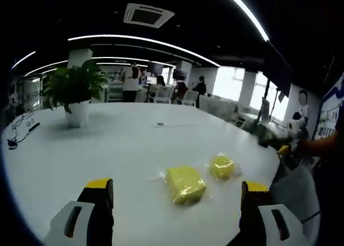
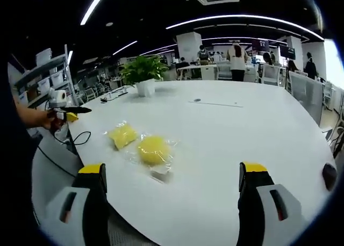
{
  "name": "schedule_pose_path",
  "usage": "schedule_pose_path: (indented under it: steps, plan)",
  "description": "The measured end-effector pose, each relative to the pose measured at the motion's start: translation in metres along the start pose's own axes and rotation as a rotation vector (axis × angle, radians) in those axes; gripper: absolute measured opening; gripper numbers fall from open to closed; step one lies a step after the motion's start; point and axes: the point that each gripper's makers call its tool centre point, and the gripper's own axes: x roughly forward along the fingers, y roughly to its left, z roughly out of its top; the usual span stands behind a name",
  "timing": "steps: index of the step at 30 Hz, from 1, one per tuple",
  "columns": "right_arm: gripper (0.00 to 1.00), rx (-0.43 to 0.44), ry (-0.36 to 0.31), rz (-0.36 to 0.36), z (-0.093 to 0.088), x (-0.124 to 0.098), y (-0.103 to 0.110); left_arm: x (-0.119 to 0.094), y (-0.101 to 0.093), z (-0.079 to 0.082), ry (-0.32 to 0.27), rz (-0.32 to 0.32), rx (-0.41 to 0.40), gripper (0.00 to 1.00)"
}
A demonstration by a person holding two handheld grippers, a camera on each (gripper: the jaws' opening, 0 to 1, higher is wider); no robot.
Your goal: Compare the silicone blocks by pressing each to a similar depth, holding the contact briefly, and releasing to observe deformation and rebound differences across the visible hardness samples.
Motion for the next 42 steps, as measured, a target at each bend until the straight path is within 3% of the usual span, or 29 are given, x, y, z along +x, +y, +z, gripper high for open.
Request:
schedule_pose_path:
  steps: [9, 14, 18, 24, 32, 42]
  plan:
    - [0.96, -0.005, 0.025, 0.004, -0.007, 0.000, 0.001, 0.003, -0.003, 0.000, 0.020, -0.014, 0.003, 1.00]
    - [0.96, 0.006, 0.018, -0.005, -0.006, 0.001, -0.001, 0.009, -0.016, 0.006, 0.041, -0.048, -0.035, 1.00]
    - [0.96, 0.007, 0.011, -0.006, -0.004, 0.000, 0.002, 0.022, -0.017, 0.001, 0.106, -0.038, -0.033, 1.00]
    - [0.96, 0.022, 0.018, -0.019, -0.009, 0.002, -0.001, 0.045, -0.028, 0.014, 0.098, -0.075, -0.094, 1.00]
    - [0.96, 0.019, 0.010, -0.019, -0.005, 0.002, 0.002, 0.068, -0.035, 0.031, 0.107, -0.080, -0.079, 1.00]
    - [0.96, 0.040, 0.007, -0.032, -0.008, 0.000, -0.001, 0.101, -0.047, 0.052, 0.130, -0.110, -0.128, 1.00]
